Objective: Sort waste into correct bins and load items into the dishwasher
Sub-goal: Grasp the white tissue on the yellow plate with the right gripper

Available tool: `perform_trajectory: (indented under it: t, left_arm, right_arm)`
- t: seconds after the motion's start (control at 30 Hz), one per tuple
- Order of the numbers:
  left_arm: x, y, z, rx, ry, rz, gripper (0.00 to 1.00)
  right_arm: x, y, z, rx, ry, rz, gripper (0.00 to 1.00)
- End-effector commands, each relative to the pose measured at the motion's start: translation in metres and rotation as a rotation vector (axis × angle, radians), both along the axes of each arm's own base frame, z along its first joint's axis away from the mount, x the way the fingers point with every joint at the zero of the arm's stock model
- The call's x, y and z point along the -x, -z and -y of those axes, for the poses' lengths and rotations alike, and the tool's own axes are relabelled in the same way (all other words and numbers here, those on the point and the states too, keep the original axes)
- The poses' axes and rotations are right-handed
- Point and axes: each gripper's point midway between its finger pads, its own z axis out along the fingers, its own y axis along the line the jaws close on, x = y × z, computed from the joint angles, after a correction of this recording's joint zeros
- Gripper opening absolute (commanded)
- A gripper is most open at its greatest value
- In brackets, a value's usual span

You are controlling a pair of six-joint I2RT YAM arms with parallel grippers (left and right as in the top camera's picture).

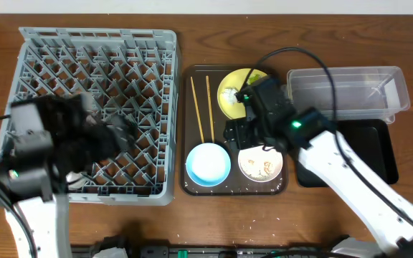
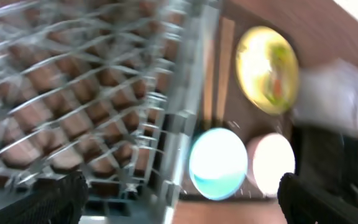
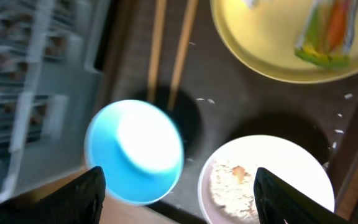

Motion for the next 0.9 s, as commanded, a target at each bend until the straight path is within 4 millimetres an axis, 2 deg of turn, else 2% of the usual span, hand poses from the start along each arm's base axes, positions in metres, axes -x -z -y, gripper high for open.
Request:
perform_trajectory:
  t: [0.0, 0.2, 0.3, 0.4, 0.5, 0.6, 0.7, 0.77, 0.87]
  left_arm:
    - [0.007, -0.012, 0.027, -0.025, 0.162, 0.068, 0.98]
    - [0.016, -0.012, 0.052, -0.021, 0.273, 0.071, 0.99]
    - [0.016, -0.011, 0.055, -0.02, 0.283, 0.067, 1.0]
    - [0.016, -0.011, 0.055, -0.021, 0.283, 0.066, 0.98]
    - [0.016, -0.011, 0.055, -0.021, 0.283, 0.066, 0.98]
    - [0.016, -0.011, 0.055, -0.021, 0.283, 0.066, 0.98]
    - [0.016, -0.011, 0.055, -0.021, 0.283, 0.066, 0.98]
    - [0.016, -0.011, 0.055, -0.021, 0.283, 0.066, 0.98]
    - [0.016, -0.011, 0.055, -0.021, 0.283, 0.066, 0.98]
  right_arm:
    - [-0.022, 0.017, 0.01, 0.087, 0.093, 0.046, 0.78]
    - [-0.078, 0.027, -0.015, 0.072, -0.002, 0.239, 0.77]
    - [-0.111, 0.053, -0.013, 0.135, 0.029, 0.309, 0.74]
    - [-0.138, 0.083, -0.009, 0.156, 0.076, 0.343, 0.67]
    - [-0.155, 0.112, 0.0, 0.164, 0.11, 0.335, 0.64]
    - [-0.161, 0.139, 0.006, 0.12, 0.139, 0.275, 0.61]
    - [-0.156, 0.152, 0.001, 0.053, 0.106, 0.214, 0.46]
    - [-0.155, 0.152, 0.003, 0.039, 0.104, 0.199, 0.2]
    - [-0.158, 0.13, 0.006, 0.018, 0.111, 0.218, 0.02]
